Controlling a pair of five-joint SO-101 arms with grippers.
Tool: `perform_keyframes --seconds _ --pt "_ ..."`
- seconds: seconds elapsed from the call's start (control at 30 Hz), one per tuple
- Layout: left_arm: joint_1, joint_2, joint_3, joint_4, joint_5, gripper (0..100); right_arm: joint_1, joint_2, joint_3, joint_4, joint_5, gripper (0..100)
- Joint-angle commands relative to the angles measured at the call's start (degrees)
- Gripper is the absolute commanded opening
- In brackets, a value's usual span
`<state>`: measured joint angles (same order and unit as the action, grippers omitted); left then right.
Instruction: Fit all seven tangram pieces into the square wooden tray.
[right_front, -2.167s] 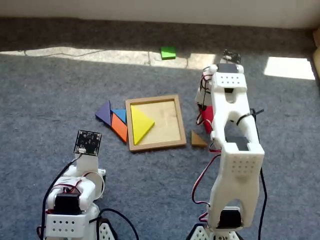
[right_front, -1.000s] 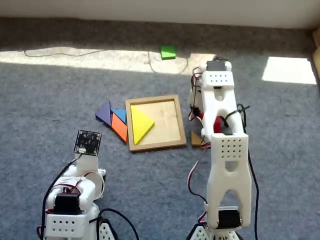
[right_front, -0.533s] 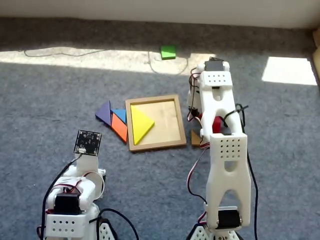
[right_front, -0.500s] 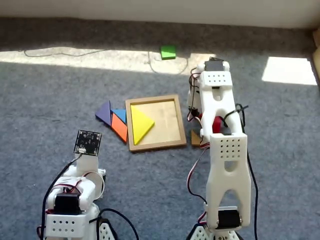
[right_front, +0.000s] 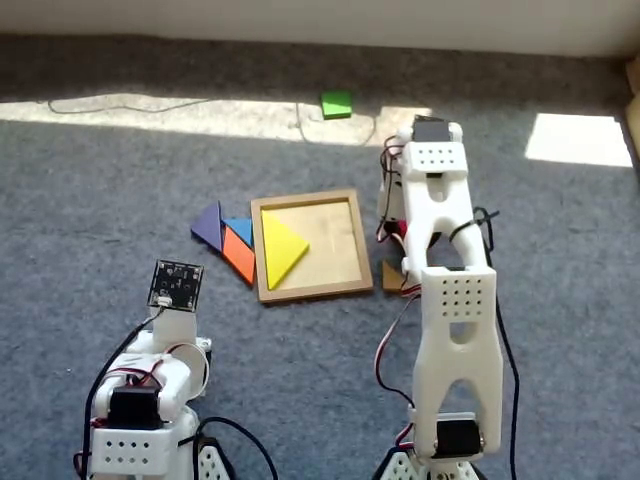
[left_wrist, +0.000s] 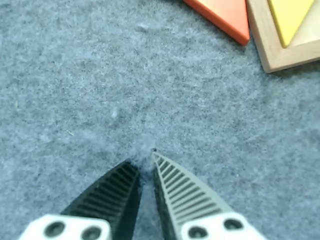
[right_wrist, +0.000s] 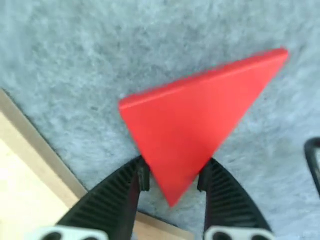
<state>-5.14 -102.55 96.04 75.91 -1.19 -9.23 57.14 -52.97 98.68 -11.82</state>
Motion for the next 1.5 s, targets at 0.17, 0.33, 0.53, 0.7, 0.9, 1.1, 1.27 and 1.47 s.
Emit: perform_keyframes --seconds 0.17,0.33,0.53,0.7,0.9,1.1,1.27,1.47 --pt "-0.5 -1.3 1.2 0.2 -0.2 1 0.0 -1.2 -5.1 0.9 1.4 12.9" --pt "-0.5 -1.3 1.2 0.2 -0.2 1 0.0 -1.2 -15.9 2.3 1.4 12.9" --pt "-0.5 -1.3 1.2 0.2 -0.2 1 0.0 -0.6 -23.4 2.2 1.4 12.8" --pt "-0.5 -1.3 1.2 0.2 -0.2 1 0.0 -0.5 -25.1 -0.2 1.4 12.8" --pt "-0.5 -1.3 1.2 0.2 -0.2 1 0.7 0.6 -24.1 -10.6 1.7 13.0" --pt "-0.5 -1.3 1.2 0.2 -0.2 1 2.3 7.2 -24.1 -18.9 1.8 12.8" --pt "-0.5 -1.3 1.2 0.2 -0.2 1 4.0 11.8 -24.2 -17.8 1.8 12.8" --pt "-0.5 -1.3 1.2 0.2 -0.2 1 5.0 11.6 -26.4 0.2 6.8 12.8"
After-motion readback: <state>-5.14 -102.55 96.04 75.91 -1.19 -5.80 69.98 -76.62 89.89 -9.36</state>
